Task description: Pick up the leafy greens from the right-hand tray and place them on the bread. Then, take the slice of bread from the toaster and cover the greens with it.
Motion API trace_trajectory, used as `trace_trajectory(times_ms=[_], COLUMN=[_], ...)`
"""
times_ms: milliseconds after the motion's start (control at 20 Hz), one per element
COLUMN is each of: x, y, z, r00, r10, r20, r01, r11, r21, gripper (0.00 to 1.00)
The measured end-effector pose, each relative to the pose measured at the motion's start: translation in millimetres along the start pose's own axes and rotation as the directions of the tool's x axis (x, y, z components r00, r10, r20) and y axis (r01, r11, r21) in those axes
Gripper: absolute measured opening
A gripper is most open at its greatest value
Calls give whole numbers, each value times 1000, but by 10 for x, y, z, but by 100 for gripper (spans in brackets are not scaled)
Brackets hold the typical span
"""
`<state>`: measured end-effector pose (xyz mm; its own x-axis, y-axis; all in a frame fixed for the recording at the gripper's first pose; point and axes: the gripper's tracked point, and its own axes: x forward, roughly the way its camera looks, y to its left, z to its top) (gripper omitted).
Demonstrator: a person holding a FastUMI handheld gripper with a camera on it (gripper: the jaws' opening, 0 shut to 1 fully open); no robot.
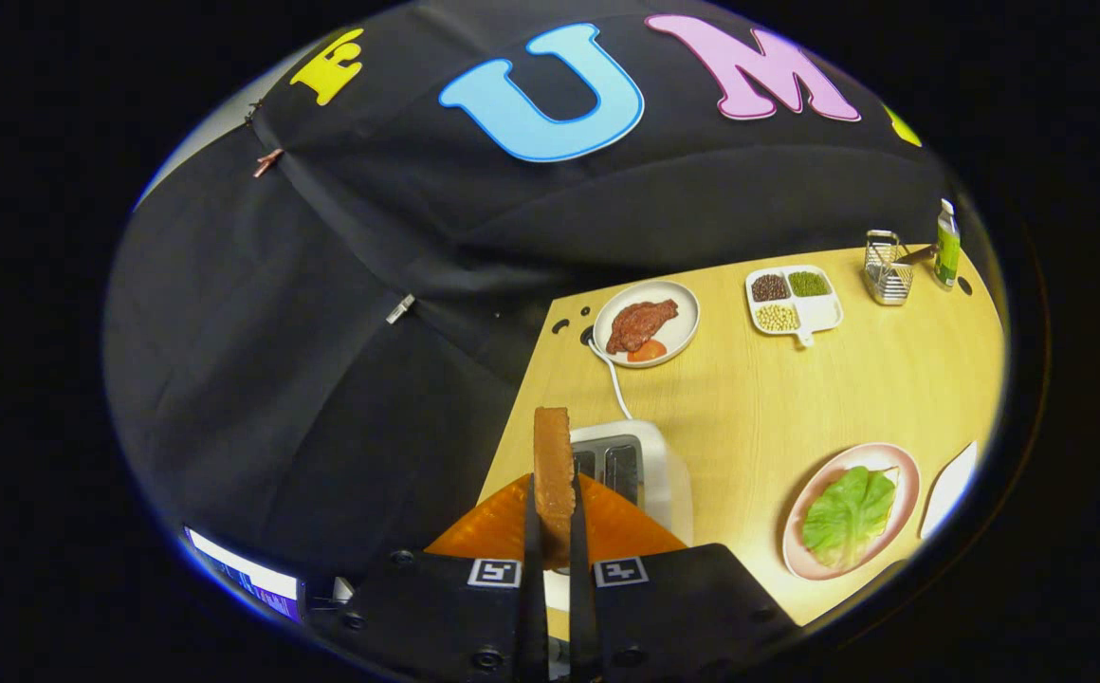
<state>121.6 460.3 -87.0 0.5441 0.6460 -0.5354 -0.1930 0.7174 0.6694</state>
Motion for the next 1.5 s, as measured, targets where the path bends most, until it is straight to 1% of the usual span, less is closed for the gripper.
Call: trace_trajectory(times_ms=[150, 350, 500, 650, 850, 1100, 1300, 1400, 1500], x=[-296, -701, -887, -947, -856, -595, -347, -265, -253], y=[-199, -775, -1236, -1725, -2177, -2408, -2566, -2725, -2933], z=[124, 159, 123, 7, -240, -509, -718, -844, -929], r00=[1000, 996, 990, 982, 973, 971, 971, 967, 958], r10=[0, -78, -129, -184, -229, -240, -240, -251, -282], r20=[30, 52, 56, 48, 17, -5, -19, -45, -54], r01=[0, 82, 132, 186, 229, 240, 240, 255, 287], r11=[1000, 993, 990, 981, 973, 970, 964, 956, 942], r21=[-9, -79, -57, -46, -8, 38, 111, 148, 176], gripper=[13, 13, 13, 13, 13, 13, 13, 13, 13])
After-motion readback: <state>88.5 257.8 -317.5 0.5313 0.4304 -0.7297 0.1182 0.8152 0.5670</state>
